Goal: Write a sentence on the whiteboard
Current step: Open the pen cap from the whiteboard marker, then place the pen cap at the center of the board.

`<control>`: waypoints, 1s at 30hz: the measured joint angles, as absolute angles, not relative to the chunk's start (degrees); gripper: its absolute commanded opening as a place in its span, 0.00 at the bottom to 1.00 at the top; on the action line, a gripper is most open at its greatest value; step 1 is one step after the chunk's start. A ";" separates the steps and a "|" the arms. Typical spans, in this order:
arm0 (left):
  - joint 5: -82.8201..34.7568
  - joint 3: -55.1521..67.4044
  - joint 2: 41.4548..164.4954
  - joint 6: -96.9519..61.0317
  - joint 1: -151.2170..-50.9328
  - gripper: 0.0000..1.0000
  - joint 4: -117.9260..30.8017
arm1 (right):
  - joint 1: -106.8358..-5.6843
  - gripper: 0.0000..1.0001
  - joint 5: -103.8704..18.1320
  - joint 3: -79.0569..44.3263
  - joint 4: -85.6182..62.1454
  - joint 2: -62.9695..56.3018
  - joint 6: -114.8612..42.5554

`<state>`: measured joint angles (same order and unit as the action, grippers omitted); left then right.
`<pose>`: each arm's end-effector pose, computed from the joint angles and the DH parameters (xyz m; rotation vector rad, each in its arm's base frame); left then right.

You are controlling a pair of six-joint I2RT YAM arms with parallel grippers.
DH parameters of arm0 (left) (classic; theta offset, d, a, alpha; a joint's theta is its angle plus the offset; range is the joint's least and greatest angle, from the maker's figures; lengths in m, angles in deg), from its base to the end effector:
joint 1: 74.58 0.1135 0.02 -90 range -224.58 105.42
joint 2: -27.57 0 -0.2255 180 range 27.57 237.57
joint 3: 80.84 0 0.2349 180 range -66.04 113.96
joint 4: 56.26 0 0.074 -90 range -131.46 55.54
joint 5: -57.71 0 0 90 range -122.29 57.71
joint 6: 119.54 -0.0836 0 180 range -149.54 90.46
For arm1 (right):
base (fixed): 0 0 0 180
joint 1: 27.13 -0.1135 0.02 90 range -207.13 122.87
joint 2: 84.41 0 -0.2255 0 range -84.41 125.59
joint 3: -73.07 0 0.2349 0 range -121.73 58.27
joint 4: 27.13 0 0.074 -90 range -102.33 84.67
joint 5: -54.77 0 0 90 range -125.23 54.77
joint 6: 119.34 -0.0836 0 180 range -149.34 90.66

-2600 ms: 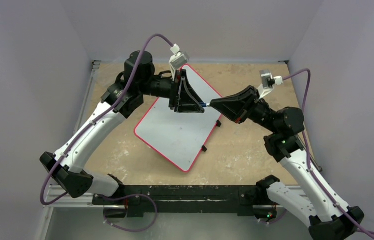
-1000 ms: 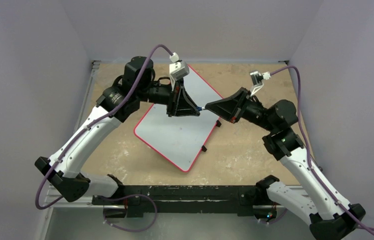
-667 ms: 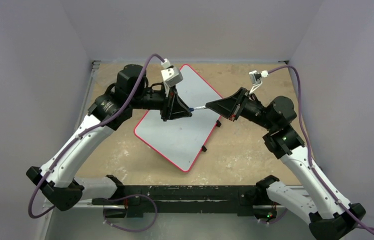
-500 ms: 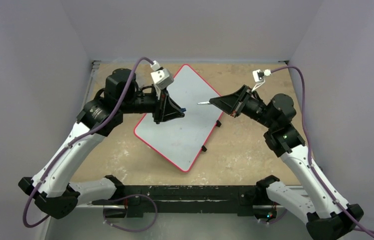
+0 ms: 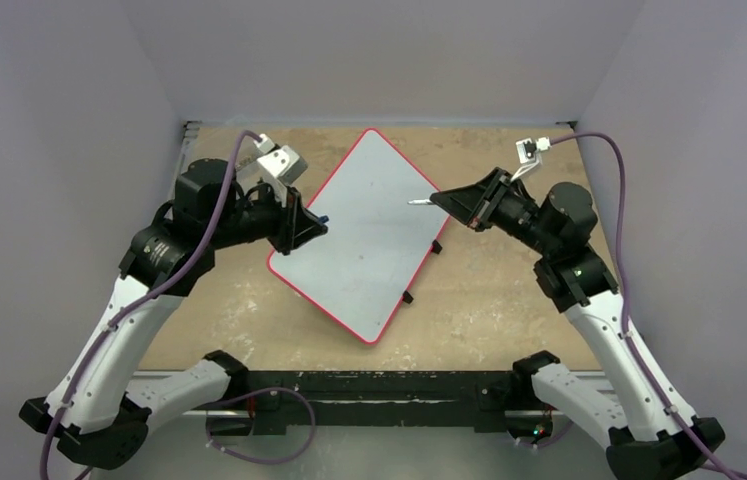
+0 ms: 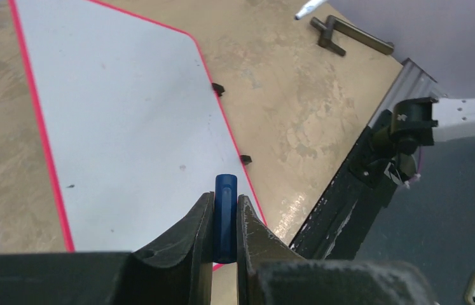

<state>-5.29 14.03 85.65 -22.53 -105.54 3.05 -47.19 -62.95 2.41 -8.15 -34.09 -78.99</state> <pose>0.1743 -0.1488 0.3887 0.7292 1.8913 -0.8893 0.2161 0.1203 0.3722 0.0184 1.7111 1.3068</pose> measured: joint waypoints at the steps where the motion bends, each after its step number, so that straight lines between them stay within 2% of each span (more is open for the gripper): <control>1: -6.82 13.79 85.09 -22.40 -105.10 0.00 3.84 | -47.17 0.00 -62.67 2.41 -7.73 -34.26 -78.72; 6: -16.26 11.98 81.85 -20.87 -102.48 0.00 7.49 | -46.53 0.00 -62.17 2.54 -7.27 -35.20 -78.35; 14: -28.19 6.95 78.97 -16.39 -92.90 0.00 11.03 | -46.09 0.00 -63.22 4.27 -7.53 -35.40 -78.13; 19: -33.83 0.98 78.40 -10.97 -87.98 0.00 10.75 | -45.98 0.00 -61.66 4.29 -6.07 -36.97 -76.56; 30: -41.00 -12.53 79.01 2.16 -84.33 0.00 6.33 | -45.92 0.00 -58.93 5.21 -2.38 -39.73 -73.11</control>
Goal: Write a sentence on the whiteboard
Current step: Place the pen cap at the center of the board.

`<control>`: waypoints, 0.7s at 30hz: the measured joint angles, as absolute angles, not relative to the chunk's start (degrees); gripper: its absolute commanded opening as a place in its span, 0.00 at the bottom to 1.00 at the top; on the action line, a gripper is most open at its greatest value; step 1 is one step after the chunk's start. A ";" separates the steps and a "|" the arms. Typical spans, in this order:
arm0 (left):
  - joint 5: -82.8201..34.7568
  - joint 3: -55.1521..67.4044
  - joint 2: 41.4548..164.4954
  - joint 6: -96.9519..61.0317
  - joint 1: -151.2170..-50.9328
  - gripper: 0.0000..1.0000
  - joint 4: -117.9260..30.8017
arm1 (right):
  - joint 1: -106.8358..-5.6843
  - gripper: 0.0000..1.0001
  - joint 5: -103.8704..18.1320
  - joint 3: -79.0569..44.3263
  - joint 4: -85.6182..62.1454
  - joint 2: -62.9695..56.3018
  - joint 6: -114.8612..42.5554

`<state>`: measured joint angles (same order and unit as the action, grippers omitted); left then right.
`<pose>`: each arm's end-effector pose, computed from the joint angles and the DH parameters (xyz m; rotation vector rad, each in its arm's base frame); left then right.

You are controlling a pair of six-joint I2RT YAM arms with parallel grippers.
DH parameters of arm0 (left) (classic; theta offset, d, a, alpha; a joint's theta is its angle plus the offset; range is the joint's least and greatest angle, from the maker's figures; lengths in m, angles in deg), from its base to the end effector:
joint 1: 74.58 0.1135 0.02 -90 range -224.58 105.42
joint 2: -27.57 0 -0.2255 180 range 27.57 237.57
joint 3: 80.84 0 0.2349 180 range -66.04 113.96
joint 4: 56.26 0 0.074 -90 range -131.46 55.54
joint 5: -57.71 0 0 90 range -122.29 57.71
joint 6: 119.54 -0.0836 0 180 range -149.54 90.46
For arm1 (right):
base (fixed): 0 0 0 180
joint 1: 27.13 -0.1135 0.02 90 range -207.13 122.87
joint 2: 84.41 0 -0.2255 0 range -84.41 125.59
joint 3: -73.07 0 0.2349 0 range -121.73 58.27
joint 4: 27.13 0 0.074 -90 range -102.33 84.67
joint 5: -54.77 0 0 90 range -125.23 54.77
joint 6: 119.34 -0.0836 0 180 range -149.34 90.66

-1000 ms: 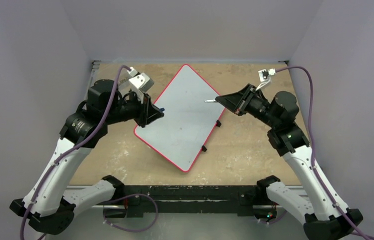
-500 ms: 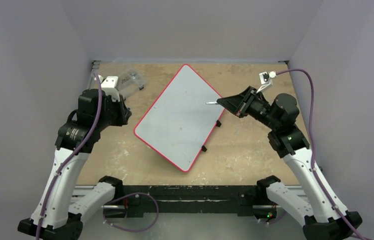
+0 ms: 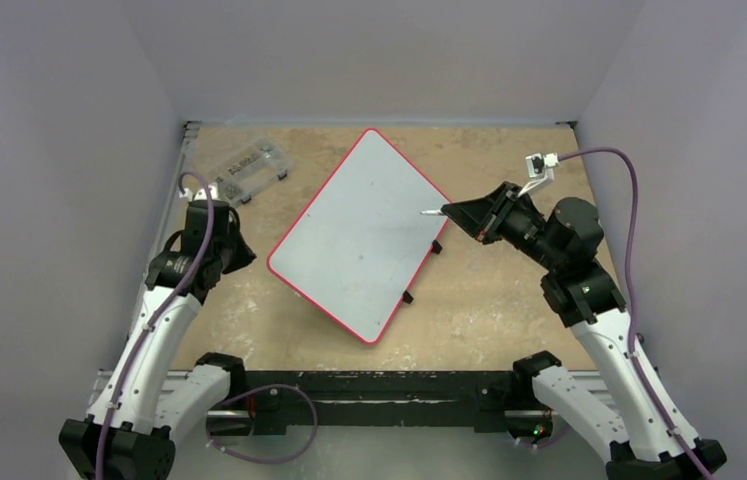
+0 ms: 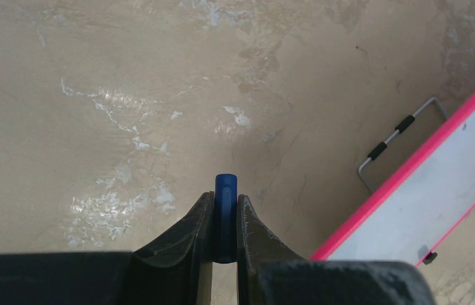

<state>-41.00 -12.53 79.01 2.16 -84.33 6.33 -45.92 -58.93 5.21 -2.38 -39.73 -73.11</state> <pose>0.2126 -0.0237 0.2459 -0.5216 2.3053 -0.1719 0.2032 0.1046 0.3604 0.0287 1.7260 1.1577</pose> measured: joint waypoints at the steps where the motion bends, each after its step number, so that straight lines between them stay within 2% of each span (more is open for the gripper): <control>1: -41.66 -13.42 78.99 2.91 -84.27 0.00 5.59 | -45.92 0.00 -58.82 5.47 -2.22 -39.82 -72.98; 13: -50.79 -23.89 84.06 10.64 -83.59 0.00 -8.31 | -45.92 0.00 -58.71 7.29 -1.15 -40.36 -72.32; 15: -51.80 -25.88 85.89 11.76 -83.59 0.04 -10.67 | -45.92 0.00 -58.74 7.72 -1.13 -40.69 -72.32; 18: -53.68 -28.94 87.86 13.99 -83.59 0.16 -12.77 | -45.92 0.00 -58.74 8.25 -0.67 -41.06 -72.30; 21: -55.78 -30.60 88.82 16.41 -83.59 0.20 -13.95 | -45.92 0.00 -58.74 8.31 -0.12 -41.21 -72.10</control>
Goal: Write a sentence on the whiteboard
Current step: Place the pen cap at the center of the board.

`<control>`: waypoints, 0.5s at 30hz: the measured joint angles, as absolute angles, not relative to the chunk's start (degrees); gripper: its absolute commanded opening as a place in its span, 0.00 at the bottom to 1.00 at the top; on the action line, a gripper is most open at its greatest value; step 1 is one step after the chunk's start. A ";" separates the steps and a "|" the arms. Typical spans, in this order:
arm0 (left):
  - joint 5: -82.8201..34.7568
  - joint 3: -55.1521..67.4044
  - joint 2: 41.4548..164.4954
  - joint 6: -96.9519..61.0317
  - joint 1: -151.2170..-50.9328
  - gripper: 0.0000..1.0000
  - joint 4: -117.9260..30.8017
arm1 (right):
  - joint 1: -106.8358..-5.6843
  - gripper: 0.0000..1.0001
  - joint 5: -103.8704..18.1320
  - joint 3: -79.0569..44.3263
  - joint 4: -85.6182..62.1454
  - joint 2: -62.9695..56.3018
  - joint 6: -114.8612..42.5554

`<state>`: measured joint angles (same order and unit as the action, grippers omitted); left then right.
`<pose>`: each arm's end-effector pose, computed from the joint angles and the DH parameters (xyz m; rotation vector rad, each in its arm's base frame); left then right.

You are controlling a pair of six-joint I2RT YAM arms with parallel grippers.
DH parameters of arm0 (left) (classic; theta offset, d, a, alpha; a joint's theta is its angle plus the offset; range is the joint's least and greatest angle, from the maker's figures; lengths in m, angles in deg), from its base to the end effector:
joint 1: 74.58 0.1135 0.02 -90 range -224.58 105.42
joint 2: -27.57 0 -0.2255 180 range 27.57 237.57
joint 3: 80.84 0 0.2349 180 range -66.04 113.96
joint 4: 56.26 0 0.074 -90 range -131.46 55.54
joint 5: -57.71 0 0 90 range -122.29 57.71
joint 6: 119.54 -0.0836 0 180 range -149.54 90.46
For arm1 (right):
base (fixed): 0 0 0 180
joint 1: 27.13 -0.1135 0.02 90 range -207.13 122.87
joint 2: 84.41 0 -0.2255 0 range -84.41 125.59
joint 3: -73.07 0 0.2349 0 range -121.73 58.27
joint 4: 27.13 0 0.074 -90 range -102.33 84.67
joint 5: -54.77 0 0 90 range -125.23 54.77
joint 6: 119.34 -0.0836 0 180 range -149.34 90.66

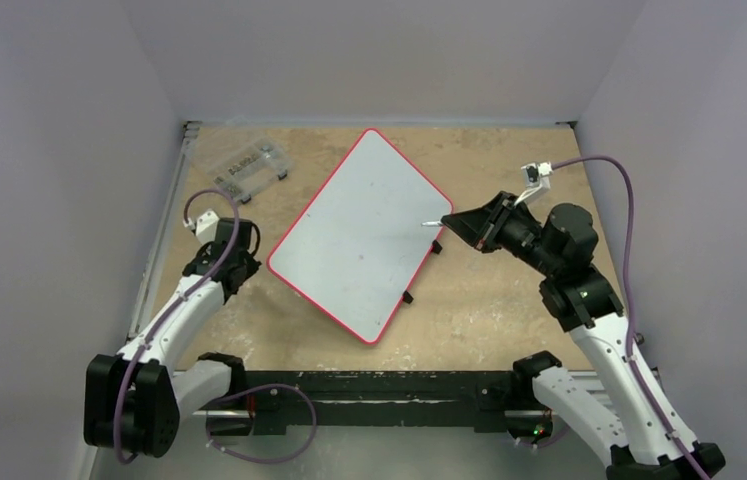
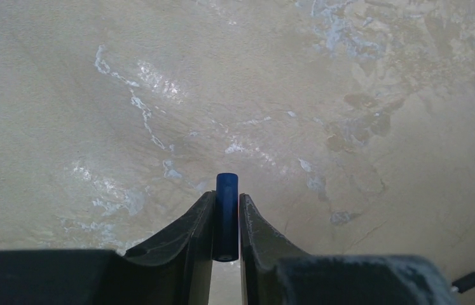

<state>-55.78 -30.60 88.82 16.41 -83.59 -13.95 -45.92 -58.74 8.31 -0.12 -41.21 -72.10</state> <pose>0.2345 -0.0034 0.1455 -0.9145 2.2174 0.0753 0.2014 0.1037 0.3399 0.0398 1.7914 1.1337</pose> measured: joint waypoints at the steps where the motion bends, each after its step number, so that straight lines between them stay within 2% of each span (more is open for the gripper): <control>1: -56.32 -30.89 89.00 16.92 -83.59 0.21 -14.32 | -45.92 0.00 -58.71 8.34 0.12 -41.32 -72.06; 5: -58.51 -31.59 90.11 18.99 -83.57 0.35 -15.96 | -45.92 0.00 -58.71 8.36 0.68 -41.83 -71.66; 11: -60.37 -31.94 91.21 20.85 -83.57 0.45 -16.86 | -45.92 0.00 -58.71 8.36 0.99 -42.07 -71.36; 15: -60.81 -31.96 90.33 20.74 -83.57 0.57 -16.75 | -45.92 0.00 -58.71 8.36 1.06 -42.07 -71.03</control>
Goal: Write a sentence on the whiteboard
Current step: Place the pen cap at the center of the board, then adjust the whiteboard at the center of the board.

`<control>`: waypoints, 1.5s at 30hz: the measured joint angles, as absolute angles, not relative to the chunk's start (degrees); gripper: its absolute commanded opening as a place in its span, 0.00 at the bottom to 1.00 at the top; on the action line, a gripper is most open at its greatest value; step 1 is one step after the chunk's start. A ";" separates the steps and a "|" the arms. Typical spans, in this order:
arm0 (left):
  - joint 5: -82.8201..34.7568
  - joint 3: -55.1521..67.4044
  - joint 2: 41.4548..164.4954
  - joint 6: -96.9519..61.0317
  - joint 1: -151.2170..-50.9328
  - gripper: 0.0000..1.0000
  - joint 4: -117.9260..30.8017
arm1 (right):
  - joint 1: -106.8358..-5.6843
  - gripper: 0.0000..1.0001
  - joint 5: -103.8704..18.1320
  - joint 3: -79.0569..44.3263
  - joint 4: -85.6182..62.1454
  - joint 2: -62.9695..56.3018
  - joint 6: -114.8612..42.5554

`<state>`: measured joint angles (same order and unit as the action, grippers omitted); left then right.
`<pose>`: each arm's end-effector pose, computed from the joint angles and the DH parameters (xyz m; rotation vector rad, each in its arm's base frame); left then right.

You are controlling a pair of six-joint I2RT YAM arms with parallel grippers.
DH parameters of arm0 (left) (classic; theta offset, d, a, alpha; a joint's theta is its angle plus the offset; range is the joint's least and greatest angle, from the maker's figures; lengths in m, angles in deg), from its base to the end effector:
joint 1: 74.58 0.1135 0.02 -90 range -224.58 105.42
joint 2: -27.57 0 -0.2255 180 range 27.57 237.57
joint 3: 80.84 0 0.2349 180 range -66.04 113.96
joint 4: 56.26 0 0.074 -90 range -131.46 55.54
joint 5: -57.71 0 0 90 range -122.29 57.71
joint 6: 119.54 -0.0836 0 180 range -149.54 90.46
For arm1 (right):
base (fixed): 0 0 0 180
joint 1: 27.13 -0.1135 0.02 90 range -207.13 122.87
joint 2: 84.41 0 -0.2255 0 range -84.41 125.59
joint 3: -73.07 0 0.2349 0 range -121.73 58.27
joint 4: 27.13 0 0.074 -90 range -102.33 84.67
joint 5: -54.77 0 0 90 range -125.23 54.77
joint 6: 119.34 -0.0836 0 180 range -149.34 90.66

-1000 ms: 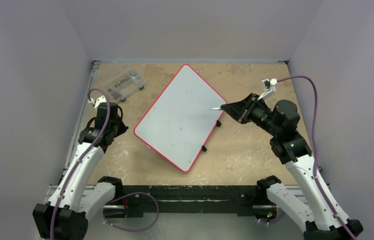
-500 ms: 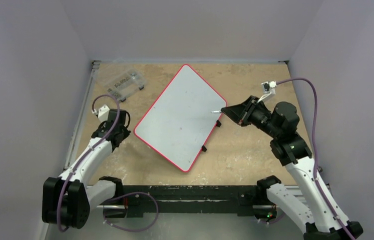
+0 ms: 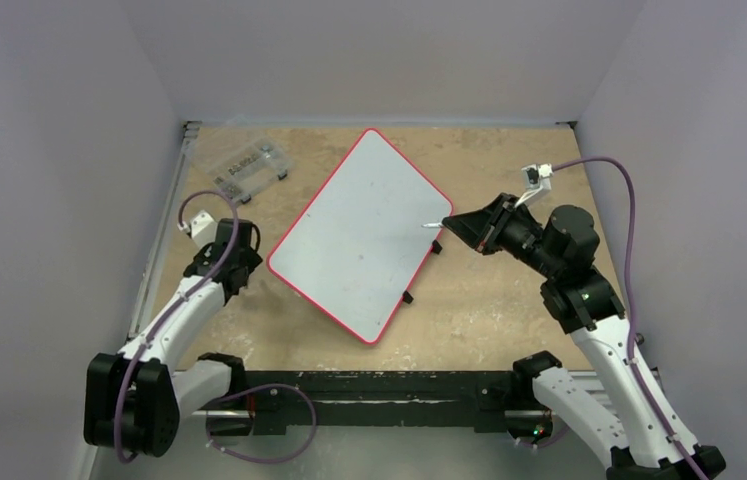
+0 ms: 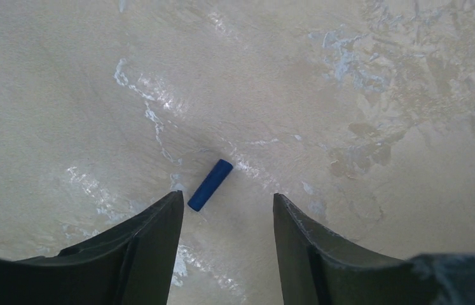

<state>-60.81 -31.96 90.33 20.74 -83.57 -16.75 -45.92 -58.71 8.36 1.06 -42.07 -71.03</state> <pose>0.2361 0.0031 0.1393 -1.0132 2.1289 0.1347 0.1980 0.1025 0.3395 0.0256 1.7947 1.1192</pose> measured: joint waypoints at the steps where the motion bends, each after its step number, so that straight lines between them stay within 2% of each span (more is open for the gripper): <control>1: -60.96 -31.96 89.59 20.55 -83.57 0.60 -16.62 | -45.92 0.00 -58.71 8.36 1.10 -42.07 -70.83; 5: -61.57 -31.61 85.11 19.23 -83.57 0.67 -15.59 | -45.92 0.00 -58.69 8.36 1.93 -42.07 -70.35; 11: -60.26 -25.79 78.86 13.20 -83.57 0.67 -13.12 | -45.92 0.00 -58.30 8.36 3.59 -42.09 -69.06; 19: -45.09 -16.61 71.99 0.87 -83.44 0.69 -16.90 | -45.92 0.00 -56.92 8.36 4.49 -43.07 -67.31; 26: -26.53 -8.09 78.00 -8.09 -83.33 0.71 -18.67 | -45.92 0.00 -56.92 8.36 5.14 -43.99 -66.62; 34: -7.76 -0.13 91.27 -11.89 -82.37 0.73 -18.19 | -45.92 0.00 -56.75 8.99 6.56 -47.29 -66.09; 40: 4.53 4.11 101.46 -11.56 -81.43 0.68 -20.03 | -45.92 0.00 -55.85 11.31 7.33 -49.78 -65.15; 45: 9.84 6.29 107.77 -11.15 -81.43 0.65 -20.40 | -45.92 0.00 -55.37 13.10 7.92 -51.90 -64.67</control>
